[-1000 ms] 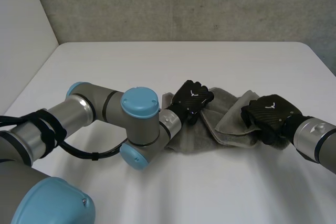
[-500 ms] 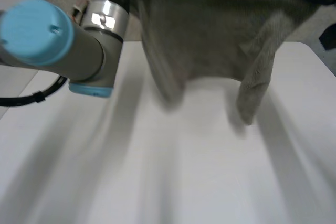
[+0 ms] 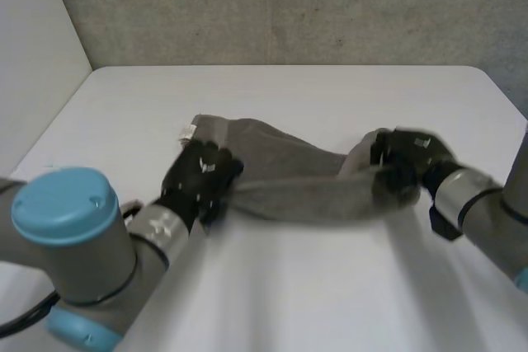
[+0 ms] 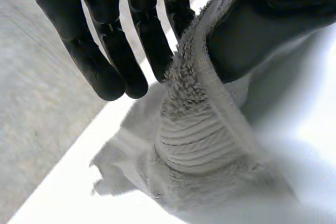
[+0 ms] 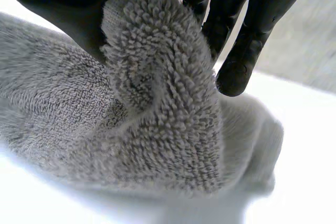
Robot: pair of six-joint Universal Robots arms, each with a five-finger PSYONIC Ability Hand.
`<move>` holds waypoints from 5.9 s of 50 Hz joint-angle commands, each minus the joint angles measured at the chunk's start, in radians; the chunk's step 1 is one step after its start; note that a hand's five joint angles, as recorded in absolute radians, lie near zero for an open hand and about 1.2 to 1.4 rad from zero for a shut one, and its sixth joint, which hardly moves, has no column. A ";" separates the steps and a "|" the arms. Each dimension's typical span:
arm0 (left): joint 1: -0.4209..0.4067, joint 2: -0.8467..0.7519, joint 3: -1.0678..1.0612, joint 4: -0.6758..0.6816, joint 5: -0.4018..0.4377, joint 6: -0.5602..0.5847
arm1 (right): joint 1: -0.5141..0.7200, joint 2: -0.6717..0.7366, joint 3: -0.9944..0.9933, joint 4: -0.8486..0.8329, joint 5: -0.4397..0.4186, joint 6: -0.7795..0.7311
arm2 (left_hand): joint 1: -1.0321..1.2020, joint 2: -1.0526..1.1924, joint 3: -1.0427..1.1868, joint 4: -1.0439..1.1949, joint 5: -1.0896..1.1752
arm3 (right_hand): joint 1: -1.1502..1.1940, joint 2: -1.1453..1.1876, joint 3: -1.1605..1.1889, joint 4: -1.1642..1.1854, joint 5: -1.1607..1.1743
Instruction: Fold the towel.
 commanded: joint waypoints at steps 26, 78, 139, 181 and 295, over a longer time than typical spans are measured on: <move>-0.013 0.017 -0.080 0.000 -0.009 0.094 | 0.082 -0.177 0.003 0.098 -0.085 -0.530 | -0.064 -0.106 -0.153 -0.124 -0.287 | -0.961 -0.937 -0.998 -1.005 -1.012; 0.083 0.075 -0.115 -0.010 0.003 0.203 | 0.217 0.262 -0.378 0.254 -0.033 -1.067 | -0.064 -0.106 -0.153 -0.124 -0.287 | 0.089 0.113 0.052 0.045 0.038; 0.164 0.143 -0.046 0.044 -0.026 0.011 | -0.146 -0.120 0.128 -0.002 -0.043 -0.288 | -0.064 -0.106 -0.153 -0.124 -0.287 | -1.122 -1.098 -1.159 -1.166 -1.173; 0.154 -0.015 0.199 -0.097 -0.035 -0.036 | -0.005 -0.125 0.277 0.052 -0.073 -0.279 | -0.064 -0.106 -0.153 -0.124 -0.287 | -1.132 -1.108 -1.170 -1.177 -1.184; 0.333 -0.049 0.107 -0.085 0.163 0.036 | 0.026 0.047 -0.042 0.062 -0.080 -0.639 | -0.064 -0.106 -0.153 -0.124 -0.287 | 0.089 0.113 0.052 0.045 0.038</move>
